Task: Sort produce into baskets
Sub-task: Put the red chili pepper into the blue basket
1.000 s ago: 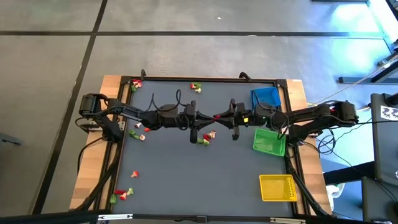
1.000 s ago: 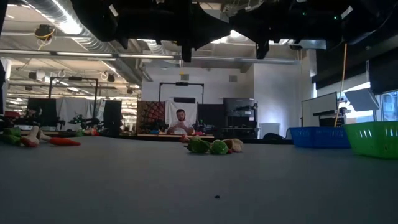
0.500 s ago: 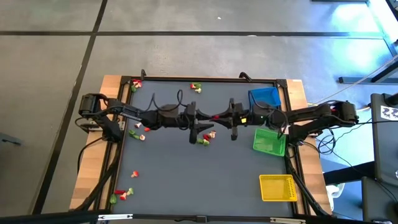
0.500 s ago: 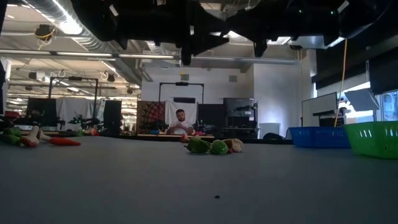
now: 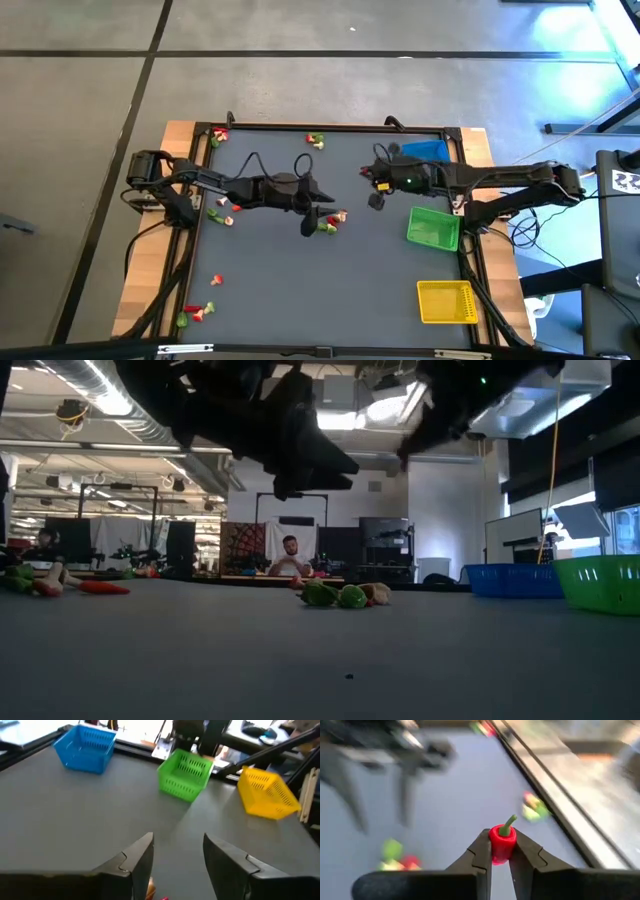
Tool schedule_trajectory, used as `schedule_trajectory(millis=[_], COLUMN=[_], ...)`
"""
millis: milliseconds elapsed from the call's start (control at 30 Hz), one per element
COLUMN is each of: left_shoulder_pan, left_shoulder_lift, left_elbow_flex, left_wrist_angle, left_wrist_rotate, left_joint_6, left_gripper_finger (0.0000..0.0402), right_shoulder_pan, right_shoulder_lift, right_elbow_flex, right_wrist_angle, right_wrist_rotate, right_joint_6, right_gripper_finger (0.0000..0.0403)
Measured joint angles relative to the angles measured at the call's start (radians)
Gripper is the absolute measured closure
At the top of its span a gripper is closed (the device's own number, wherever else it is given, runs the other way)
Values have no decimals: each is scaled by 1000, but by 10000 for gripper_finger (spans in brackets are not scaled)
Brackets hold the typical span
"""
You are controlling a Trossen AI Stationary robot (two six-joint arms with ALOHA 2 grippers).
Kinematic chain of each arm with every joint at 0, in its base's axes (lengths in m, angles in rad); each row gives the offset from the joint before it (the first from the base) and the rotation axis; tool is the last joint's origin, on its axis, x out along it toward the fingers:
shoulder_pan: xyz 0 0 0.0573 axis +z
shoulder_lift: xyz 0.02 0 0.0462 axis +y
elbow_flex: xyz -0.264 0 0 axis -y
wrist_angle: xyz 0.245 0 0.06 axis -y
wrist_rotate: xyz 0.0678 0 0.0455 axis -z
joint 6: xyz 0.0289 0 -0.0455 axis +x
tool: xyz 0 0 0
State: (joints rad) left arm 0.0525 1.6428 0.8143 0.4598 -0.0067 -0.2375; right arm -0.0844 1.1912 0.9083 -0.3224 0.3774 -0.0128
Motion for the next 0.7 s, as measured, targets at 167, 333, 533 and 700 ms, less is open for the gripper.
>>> schedule_trajectory(millis=[167, 333, 533, 700], left_shoulder_pan=[0, 0, 0, 0], left_shoulder_lift=[0, 0, 0, 0], left_elbow_flex=[0, 0, 0, 0], left_wrist_angle=[-15, -7, -8, -8], left_wrist_rotate=[-2, -3, -6, -6], left_joint_6=[0, 0, -7, -23], left_gripper_finger=[243, 245, 245, 245], right_shoulder_pan=[-85, -223, -387, -496], right_shoulder_lift=[0, 1, 2, 5], right_elbow_flex=[19, 10, -21, -57], right_wrist_angle=[-239, -357, -368, -342], right_wrist_rotate=[94, 101, 42, 22], right_joint_6=[2, 9, 13, 16], right_gripper_finger=[359, 359, 359, 358])
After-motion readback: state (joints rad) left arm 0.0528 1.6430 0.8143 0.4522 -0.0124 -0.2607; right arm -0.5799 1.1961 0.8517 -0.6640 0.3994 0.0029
